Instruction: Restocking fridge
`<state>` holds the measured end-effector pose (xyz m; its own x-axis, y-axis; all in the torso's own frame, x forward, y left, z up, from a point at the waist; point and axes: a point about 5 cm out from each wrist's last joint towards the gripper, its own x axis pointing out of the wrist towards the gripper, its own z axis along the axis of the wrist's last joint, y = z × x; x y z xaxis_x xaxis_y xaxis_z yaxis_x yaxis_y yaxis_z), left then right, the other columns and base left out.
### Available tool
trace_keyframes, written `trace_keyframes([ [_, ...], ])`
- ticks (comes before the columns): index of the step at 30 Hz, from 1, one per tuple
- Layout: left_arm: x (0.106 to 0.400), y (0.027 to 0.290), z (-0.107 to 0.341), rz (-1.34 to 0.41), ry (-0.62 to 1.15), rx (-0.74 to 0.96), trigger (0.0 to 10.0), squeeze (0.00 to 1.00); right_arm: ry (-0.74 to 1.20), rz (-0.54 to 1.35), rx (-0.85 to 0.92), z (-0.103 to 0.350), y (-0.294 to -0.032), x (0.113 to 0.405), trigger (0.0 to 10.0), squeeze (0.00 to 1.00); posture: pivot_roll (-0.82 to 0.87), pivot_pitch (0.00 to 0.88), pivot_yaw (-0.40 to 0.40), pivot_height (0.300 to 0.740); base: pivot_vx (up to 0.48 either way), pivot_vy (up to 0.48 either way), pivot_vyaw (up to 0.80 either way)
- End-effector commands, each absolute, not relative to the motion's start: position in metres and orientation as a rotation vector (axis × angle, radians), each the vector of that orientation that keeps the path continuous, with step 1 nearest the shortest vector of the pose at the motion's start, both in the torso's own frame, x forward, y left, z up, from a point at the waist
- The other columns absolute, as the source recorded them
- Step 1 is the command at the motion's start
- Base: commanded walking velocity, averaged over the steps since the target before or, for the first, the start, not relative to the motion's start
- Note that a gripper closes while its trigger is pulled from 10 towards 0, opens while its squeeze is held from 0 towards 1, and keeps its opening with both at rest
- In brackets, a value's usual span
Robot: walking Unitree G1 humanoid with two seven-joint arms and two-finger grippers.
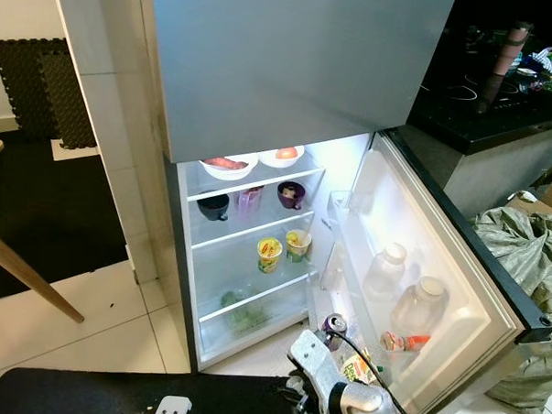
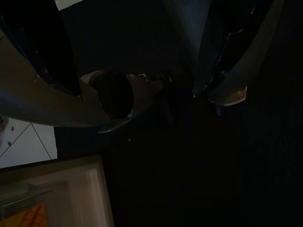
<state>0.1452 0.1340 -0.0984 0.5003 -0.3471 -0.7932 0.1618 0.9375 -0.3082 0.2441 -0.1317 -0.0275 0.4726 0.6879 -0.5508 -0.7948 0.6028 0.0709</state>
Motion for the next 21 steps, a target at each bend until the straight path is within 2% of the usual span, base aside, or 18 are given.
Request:
trace_keyframes([
  [1,0.135,0.132,-0.102,-0.323,1.041,-0.198,10.0,0.00,0.515,0.899,-0.166,-0.018,-0.129,0.254,10.0,0.00,-0.08,0.000,-0.113,0.740,0.000,0.000,0.00],
  [2,0.135,0.132,-0.102,-0.323,1.041,-0.198,10.0,0.00,0.515,0.899,-0.166,-0.018,-0.129,0.254,10.0,0.00,-0.08,0.000,-0.113,0.740,0.000,0.000,0.00],
  [4,0.134,0.133,-0.103,-0.323,1.044,-0.196,10.0,0.00,0.316,0.759,-0.069,0.019,-0.127,0.293,10.0,0.00,-0.08,0.000,-0.115,0.740,0.000,0.000,0.00],
  [5,0.134,0.133,-0.103,-0.323,1.044,-0.196,10.0,0.00,0.316,0.759,-0.069,0.019,-0.127,0.293,10.0,0.00,-0.08,0.000,-0.115,0.740,0.000,0.000,0.00],
  [8,0.136,0.131,-0.102,-0.327,1.041,-0.196,10.0,0.00,0.161,0.605,-0.063,0.055,-0.139,0.323,10.0,0.00,-0.08,0.000,-0.116,0.740,0.000,0.000,0.00],
  [18,0.137,0.130,-0.102,-0.330,1.037,-0.198,10.0,0.00,0.146,0.463,-0.189,0.068,-0.158,0.337,10.0,0.00,-0.08,0.000,-0.116,0.740,0.000,0.000,0.00],
  [21,0.136,0.129,-0.102,-0.331,1.038,-0.198,10.0,0.00,0.190,0.379,-0.274,0.067,-0.172,0.340,10.0,0.00,-0.08,0.000,-0.120,0.740,0.000,0.000,0.00],
])
